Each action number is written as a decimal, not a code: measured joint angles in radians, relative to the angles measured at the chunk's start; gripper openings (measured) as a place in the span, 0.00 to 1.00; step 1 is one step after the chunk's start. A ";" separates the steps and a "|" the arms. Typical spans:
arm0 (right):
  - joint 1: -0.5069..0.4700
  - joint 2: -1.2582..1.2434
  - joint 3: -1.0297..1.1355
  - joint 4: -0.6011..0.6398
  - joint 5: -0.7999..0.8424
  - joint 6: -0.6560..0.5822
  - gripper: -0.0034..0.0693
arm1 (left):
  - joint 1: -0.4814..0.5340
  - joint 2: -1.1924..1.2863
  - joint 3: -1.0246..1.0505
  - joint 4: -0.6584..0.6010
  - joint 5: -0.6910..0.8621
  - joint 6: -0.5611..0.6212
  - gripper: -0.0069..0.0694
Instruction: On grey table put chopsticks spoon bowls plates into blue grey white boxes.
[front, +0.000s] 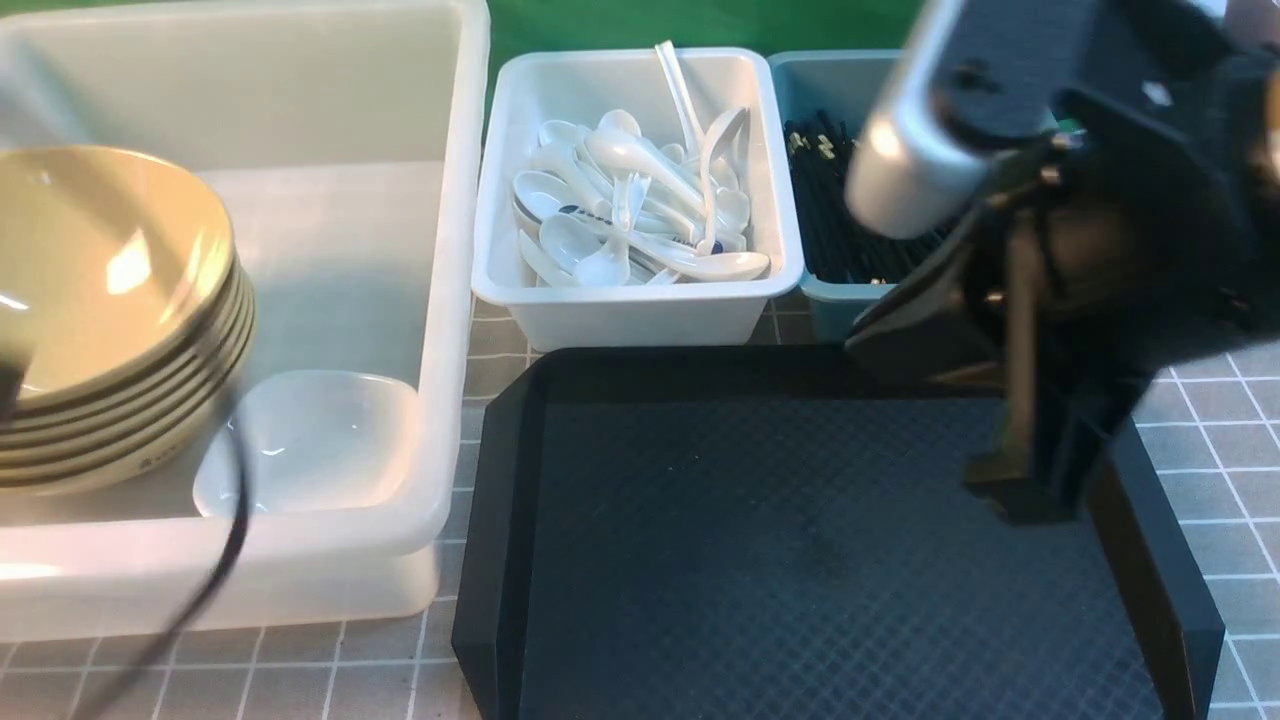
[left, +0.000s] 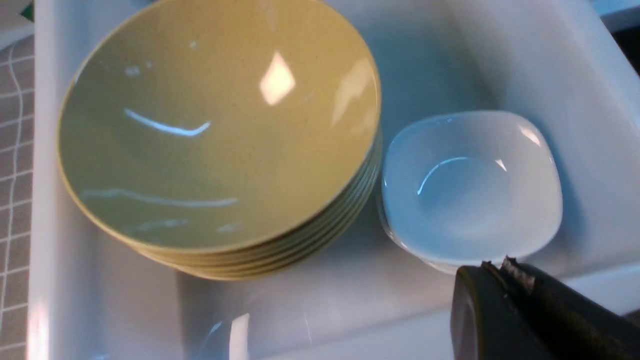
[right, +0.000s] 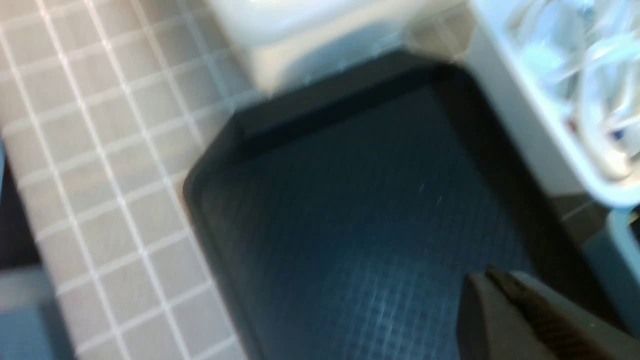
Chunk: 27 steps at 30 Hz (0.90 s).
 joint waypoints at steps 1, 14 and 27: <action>0.000 -0.040 0.032 0.000 -0.037 0.000 0.11 | 0.000 -0.063 0.054 0.000 -0.015 -0.017 0.08; 0.000 -0.497 0.471 0.093 -0.539 0.000 0.11 | 0.000 -0.504 0.387 0.000 -0.180 -0.102 0.08; 0.000 -0.561 0.527 0.101 -0.635 0.003 0.12 | 0.000 -0.508 0.390 0.000 -0.185 -0.102 0.08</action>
